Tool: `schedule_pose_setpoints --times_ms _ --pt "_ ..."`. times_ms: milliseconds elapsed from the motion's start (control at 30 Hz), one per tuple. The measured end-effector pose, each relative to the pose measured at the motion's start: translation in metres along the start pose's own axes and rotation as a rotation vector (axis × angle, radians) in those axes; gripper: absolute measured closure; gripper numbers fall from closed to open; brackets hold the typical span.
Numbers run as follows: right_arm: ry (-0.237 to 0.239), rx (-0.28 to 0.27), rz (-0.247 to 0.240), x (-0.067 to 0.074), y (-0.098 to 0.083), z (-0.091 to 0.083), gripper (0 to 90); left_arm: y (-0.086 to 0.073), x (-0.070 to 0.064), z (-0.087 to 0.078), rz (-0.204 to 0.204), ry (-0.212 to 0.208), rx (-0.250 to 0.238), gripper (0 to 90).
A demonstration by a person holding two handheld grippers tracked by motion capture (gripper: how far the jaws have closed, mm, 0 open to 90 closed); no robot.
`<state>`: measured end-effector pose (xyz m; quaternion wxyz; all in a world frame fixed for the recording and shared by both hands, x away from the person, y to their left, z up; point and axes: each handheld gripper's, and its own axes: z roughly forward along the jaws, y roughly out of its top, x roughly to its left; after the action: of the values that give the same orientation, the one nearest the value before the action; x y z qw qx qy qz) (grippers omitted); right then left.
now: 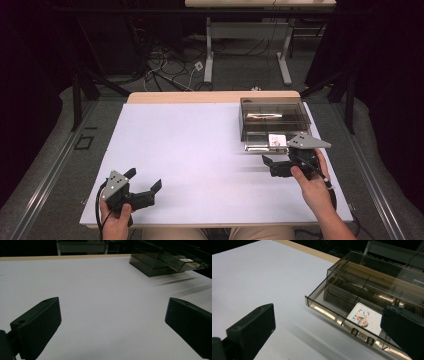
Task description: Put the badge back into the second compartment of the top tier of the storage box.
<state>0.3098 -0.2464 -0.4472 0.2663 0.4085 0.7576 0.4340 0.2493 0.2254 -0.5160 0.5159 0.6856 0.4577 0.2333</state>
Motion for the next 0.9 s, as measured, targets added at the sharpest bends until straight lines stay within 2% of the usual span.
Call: schedule_pose_setpoints --times_ms 300,533,700,900 --pt "-0.019 -0.009 0.002 0.002 -0.023 -0.012 0.0 0.000 0.000 -0.001 0.007 0.006 -0.001 0.7" --pt "-0.036 -0.011 0.033 -0.001 -0.040 -0.017 0.0 0.001 0.000 -0.001 0.020 0.012 0.005 0.7" --pt "-0.027 0.007 0.060 0.001 -0.052 -0.012 0.0 0.000 0.000 -0.001 0.015 0.013 0.003 0.7" --pt "-0.014 0.015 0.051 0.008 -0.060 -0.003 0.0 0.000 0.000 -0.001 0.023 0.015 0.005 0.8"
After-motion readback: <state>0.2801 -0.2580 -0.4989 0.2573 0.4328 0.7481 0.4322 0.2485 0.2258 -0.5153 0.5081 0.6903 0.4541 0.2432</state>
